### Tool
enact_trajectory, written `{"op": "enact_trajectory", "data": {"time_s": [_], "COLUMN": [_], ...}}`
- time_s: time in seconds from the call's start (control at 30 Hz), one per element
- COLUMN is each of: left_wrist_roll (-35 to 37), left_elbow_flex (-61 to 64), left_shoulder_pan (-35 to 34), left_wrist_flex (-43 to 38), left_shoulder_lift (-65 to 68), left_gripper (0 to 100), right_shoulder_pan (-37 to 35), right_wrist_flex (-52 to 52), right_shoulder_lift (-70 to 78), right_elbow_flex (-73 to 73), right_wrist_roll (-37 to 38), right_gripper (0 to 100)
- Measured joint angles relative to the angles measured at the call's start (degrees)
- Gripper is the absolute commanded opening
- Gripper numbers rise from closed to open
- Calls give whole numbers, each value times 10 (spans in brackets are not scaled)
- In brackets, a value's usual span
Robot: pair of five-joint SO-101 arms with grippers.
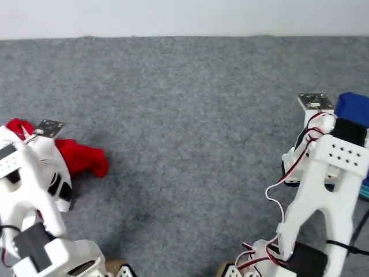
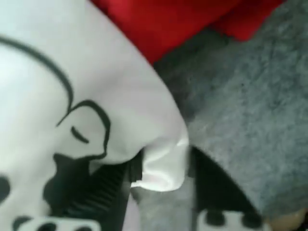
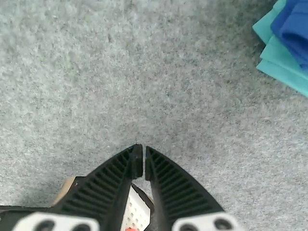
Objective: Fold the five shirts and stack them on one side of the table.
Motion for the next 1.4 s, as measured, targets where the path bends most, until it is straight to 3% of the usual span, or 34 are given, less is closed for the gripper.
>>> {"op": "enact_trajectory", "data": {"time_s": [0.17, 0.43, 0.7, 0.93, 1.17, 1.33, 1.4], "left_wrist_roll": [4, 9, 149, 224, 227, 212, 215], "left_elbow_flex": [-62, -240, -353, -413, -415, -415, -411], "left_shoulder_pan": [22, 32, 98, 253, 462, 615, 643], "left_wrist_flex": [49, 111, 47, -40, -145, -157, -159], "left_shoulder_lift": [-21, -205, -254, -255, -255, -239, -208], "left_gripper": [13, 14, 14, 14, 14, 14, 14], "right_shoulder_pan": [0, 0, 0, 0, 0, 0, 0], "right_wrist_flex": [1, 1, 1, 1, 1, 1, 1], "right_shoulder_lift": [0, 0, 0, 0, 0, 0, 0], "right_elbow_flex": [0, 0, 0, 0, 0, 0, 1], "right_wrist_roll": [0, 0, 0, 0, 0, 0, 0], "right_gripper": [9, 9, 9, 9, 9, 9, 9]}}
